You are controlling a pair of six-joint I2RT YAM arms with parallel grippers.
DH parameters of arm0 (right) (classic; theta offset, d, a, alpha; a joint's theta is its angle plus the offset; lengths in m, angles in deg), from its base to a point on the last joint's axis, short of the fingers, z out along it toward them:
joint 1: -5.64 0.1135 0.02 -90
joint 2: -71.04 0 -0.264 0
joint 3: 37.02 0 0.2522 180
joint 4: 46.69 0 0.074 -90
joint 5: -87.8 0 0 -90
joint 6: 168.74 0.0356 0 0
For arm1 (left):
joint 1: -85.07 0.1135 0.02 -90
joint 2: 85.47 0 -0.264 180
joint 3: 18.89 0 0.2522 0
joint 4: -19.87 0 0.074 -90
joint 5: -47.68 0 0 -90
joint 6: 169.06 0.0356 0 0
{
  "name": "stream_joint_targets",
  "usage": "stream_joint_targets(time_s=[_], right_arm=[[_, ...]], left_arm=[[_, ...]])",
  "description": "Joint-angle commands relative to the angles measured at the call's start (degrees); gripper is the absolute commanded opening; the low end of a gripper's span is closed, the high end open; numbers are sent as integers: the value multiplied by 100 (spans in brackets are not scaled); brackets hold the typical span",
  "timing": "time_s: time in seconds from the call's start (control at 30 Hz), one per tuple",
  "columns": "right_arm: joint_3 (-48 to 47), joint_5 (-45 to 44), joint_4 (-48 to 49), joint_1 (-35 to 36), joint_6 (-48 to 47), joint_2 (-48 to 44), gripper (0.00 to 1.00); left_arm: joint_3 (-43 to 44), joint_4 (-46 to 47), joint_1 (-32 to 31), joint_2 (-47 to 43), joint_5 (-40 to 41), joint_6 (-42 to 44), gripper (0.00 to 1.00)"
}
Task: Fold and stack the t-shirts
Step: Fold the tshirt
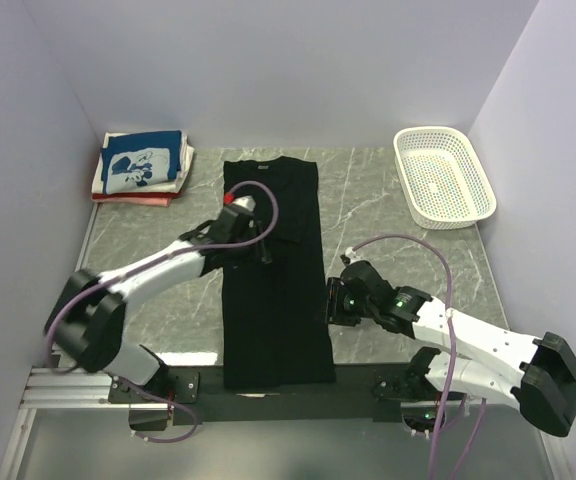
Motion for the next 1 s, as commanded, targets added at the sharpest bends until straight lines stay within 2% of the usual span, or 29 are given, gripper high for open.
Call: stream_joint_targets(time_s=[0.0, 0.1, 0.3, 0.47, 0.67, 0.73, 0.83, 0.87, 0.97], right_arm=[[79, -58, 251, 88, 157, -28, 43], [228, 48, 304, 141, 236, -125, 42], [685, 145, 383, 273, 421, -415, 42], [914, 154, 392, 369, 491, -503, 42], [923, -22, 243, 378, 465, -643, 42], [888, -101, 164, 378, 421, -670, 42], [853, -180, 93, 378, 403, -722, 43], [853, -207, 76, 378, 394, -740, 43], [774, -277, 32, 378, 377, -766, 43]], left_arm=[[702, 481, -244, 699, -173, 275, 45], [1098, 578, -306, 1604, -233, 267, 40], [1503, 930, -402, 2352, -234, 91, 39], [1846, 886, -455, 2696, -67, 99, 42], [2082, 930, -464, 2635, 214, 310, 43], [2241, 790, -499, 2626, 399, 537, 45], [2627, 510, -560, 2687, 829, 854, 55], [2942, 421, -560, 2740, 969, 934, 63], [3784, 0, -560, 3214, 1391, 1241, 68]])
